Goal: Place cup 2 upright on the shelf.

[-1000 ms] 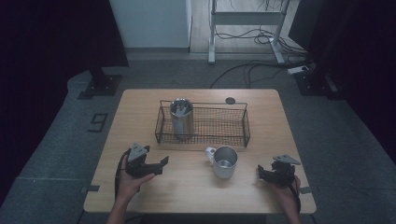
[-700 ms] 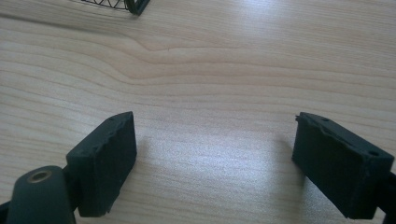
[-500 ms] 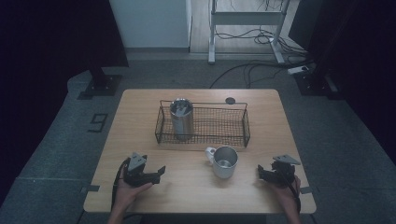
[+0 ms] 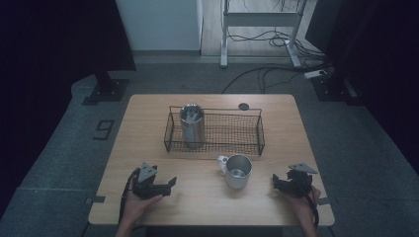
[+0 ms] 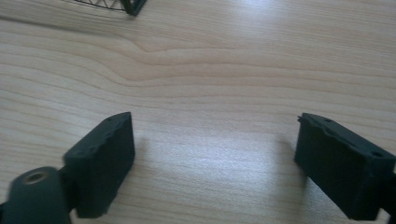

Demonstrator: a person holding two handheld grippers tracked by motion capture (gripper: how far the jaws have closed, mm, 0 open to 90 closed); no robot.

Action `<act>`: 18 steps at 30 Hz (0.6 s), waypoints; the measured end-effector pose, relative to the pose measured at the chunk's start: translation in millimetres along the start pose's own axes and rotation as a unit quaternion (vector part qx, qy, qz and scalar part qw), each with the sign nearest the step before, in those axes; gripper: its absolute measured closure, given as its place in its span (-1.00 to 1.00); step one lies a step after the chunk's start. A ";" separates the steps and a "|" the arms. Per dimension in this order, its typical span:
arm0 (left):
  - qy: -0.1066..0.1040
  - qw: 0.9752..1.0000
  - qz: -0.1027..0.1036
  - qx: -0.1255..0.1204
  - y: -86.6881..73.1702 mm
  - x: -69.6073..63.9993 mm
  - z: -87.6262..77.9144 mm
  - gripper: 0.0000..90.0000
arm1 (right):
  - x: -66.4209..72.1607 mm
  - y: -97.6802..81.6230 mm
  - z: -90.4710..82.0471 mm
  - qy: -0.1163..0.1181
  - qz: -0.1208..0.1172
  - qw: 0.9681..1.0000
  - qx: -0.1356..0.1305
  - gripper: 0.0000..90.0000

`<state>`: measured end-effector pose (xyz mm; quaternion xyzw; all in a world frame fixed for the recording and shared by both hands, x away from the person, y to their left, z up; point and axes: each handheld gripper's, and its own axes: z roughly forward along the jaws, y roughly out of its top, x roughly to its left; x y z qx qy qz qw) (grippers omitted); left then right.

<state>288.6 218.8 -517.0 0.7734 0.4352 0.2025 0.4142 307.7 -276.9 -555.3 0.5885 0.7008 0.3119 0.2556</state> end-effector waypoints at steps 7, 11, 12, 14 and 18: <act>-0.001 1.000 0.001 -0.006 0.5 -2.3 -1.4 -0.77 | 2.5 2.1 -3.8 0.014 -0.002 1.000 -0.005 -0.68; -0.003 1.000 0.004 -0.003 -0.5 -2.6 -0.9 -0.77 | 6.1 4.4 -9.4 0.030 0.001 0.999 -0.022 -0.67; -0.005 1.000 0.004 -0.003 -0.5 -2.7 -1.2 -0.77 | 7.4 4.9 -10.2 0.033 -0.001 0.999 -0.024 -0.67; -0.012 1.000 0.000 -0.006 0.8 -1.6 -1.7 -0.77 | 12.4 6.8 -13.9 0.043 0.001 0.999 -0.032 -0.67; -0.016 1.000 -0.002 -0.009 3.0 0.7 -1.9 -0.77 | 21.6 12.7 -22.8 0.054 0.003 0.997 -0.047 -0.67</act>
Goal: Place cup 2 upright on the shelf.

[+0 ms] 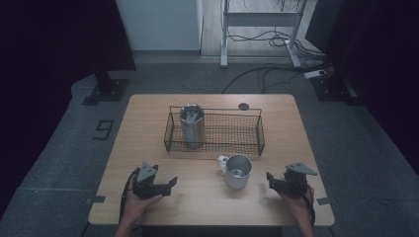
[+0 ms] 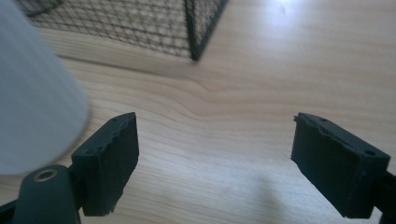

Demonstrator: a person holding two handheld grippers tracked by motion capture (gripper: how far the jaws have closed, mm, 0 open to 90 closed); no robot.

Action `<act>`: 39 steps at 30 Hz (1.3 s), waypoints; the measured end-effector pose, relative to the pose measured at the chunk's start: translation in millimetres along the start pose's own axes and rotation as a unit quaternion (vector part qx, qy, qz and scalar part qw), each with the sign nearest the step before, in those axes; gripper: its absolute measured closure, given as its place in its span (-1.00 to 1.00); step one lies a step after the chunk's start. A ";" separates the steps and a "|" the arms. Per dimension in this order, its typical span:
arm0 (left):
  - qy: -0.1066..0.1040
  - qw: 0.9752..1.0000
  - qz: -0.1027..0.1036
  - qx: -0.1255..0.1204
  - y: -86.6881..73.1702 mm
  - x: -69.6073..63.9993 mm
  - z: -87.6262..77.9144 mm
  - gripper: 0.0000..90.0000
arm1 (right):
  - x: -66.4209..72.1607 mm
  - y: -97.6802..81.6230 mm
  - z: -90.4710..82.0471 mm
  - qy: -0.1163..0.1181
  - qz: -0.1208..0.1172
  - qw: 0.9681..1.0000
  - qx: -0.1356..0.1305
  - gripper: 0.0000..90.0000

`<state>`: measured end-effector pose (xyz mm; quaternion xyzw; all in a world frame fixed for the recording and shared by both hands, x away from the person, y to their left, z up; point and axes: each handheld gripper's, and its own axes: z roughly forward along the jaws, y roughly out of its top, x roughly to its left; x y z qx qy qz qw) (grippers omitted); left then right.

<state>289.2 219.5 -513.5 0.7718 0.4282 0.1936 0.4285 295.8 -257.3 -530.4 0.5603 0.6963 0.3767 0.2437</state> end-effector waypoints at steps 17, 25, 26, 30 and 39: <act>-0.007 1.000 0.003 0.009 -0.7 -4.7 3.8 -0.77 | 46.5 24.3 -37.0 0.045 -0.045 0.996 -0.055 -0.67; -0.011 1.000 0.010 0.011 -0.2 -9.6 5.8 -0.77 | 60.0 30.0 -49.0 0.082 -0.045 0.993 -0.074 -0.66; -0.011 1.000 0.010 0.011 -0.1 -9.6 6.2 -0.77 | 61.7 30.2 -48.9 0.085 -0.046 0.993 -0.074 -0.67; -0.011 1.000 0.007 0.010 0.0 -9.0 6.2 -0.77 | 66.9 30.4 -47.0 0.091 -0.051 0.992 -0.071 -0.67; -0.012 1.000 0.008 0.010 0.0 -11.3 5.0 -0.77 | 78.8 29.3 -39.1 0.103 -0.065 0.991 -0.055 -0.70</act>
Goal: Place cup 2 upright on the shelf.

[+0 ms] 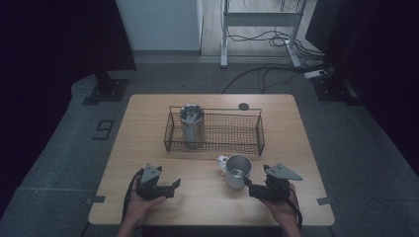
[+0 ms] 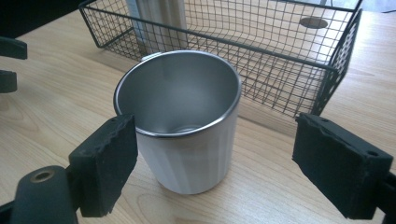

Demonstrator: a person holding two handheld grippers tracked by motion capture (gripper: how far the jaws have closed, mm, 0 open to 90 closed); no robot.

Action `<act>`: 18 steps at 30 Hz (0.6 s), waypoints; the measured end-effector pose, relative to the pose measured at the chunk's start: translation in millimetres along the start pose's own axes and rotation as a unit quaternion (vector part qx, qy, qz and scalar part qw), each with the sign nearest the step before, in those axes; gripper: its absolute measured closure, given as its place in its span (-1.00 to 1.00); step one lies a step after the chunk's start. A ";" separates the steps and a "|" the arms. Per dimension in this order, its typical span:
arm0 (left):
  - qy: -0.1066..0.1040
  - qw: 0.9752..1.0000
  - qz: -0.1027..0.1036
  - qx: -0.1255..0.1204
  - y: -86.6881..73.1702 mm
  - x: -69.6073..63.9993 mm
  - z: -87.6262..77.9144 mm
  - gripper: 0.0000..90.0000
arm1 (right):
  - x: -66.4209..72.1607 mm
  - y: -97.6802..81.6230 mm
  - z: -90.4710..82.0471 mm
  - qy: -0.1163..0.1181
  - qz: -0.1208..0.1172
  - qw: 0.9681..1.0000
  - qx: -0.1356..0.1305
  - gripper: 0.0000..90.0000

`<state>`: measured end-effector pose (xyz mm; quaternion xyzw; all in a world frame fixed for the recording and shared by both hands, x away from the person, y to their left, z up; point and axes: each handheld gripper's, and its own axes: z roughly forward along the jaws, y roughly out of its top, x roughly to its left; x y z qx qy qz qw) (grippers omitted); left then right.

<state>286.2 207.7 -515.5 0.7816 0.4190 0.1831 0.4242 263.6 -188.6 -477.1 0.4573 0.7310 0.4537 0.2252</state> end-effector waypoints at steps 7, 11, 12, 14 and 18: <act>-0.004 1.000 0.009 0.005 -1.6 -5.2 2.7 -0.77 | 7.3 3.3 9.0 0.003 -0.012 1.000 0.008 -0.71; -0.004 1.000 0.007 0.002 -1.7 -6.2 1.6 -0.77 | 11.1 5.3 13.1 0.005 -0.011 1.000 0.006 -0.72; -0.005 1.000 0.008 0.001 -1.5 -6.2 1.0 -0.77 | 12.2 5.6 14.5 0.005 -0.012 1.000 0.007 -0.72; -0.005 1.000 0.008 -0.001 -1.2 -6.4 -0.6 -0.77 | 14.4 6.3 17.0 0.008 -0.015 1.000 0.012 -0.72; -0.005 1.000 0.006 -0.002 -2.0 -6.0 -1.4 -0.77 | 20.0 7.6 19.6 0.003 -0.025 1.000 0.014 -0.72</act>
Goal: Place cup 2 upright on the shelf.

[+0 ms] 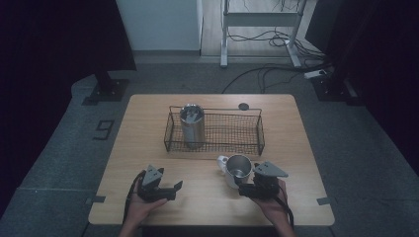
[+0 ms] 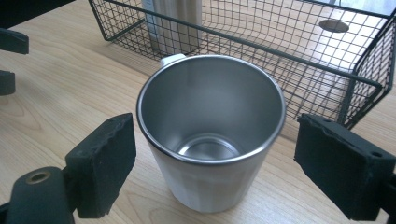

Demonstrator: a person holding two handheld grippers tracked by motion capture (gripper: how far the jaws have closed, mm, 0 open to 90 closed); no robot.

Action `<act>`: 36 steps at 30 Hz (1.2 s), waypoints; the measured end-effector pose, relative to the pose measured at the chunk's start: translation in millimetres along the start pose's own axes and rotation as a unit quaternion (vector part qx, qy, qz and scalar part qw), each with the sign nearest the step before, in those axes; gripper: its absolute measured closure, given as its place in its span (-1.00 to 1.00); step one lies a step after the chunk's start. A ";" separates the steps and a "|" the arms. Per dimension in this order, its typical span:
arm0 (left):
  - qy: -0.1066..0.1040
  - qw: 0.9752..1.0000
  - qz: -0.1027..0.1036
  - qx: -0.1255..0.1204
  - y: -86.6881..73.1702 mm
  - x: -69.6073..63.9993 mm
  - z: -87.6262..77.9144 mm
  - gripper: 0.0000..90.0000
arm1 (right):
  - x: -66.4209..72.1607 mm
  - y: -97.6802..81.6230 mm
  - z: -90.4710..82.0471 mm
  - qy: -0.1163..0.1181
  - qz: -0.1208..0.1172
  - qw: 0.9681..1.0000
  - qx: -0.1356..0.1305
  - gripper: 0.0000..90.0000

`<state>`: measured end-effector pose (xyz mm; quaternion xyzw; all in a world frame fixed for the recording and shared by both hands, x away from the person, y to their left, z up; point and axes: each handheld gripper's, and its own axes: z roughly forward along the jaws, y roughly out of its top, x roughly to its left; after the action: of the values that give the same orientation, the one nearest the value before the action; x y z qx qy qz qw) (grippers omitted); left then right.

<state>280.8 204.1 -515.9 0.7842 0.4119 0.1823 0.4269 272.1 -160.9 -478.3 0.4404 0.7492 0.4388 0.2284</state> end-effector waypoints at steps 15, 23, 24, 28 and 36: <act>-0.001 1.000 0.001 -0.002 0.6 -0.7 -0.8 -0.74 | 5.9 3.5 20.6 -0.006 -0.003 1.000 0.018 -0.93; 0.001 1.000 0.001 -0.001 0.1 0.6 0.1 -0.72 | 6.9 6.3 42.2 -0.021 -0.013 0.999 0.031 -1.00; 0.001 1.000 0.000 -0.001 0.0 0.3 0.5 -0.72 | 7.1 6.4 44.9 -0.022 -0.014 0.999 0.032 -1.00; 0.004 1.000 0.005 0.000 -0.3 0.1 2.3 -0.72 | 6.8 7.4 54.8 -0.024 -0.019 0.999 0.038 -1.00; 0.004 1.000 0.004 0.003 -1.7 0.4 5.4 -0.70 | 5.5 4.5 60.6 -0.019 -0.035 0.999 0.036 -0.88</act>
<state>283.6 202.0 -520.4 0.7862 0.4114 0.1860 0.4219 315.5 -127.5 -505.2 0.4301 0.7750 0.3948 0.2419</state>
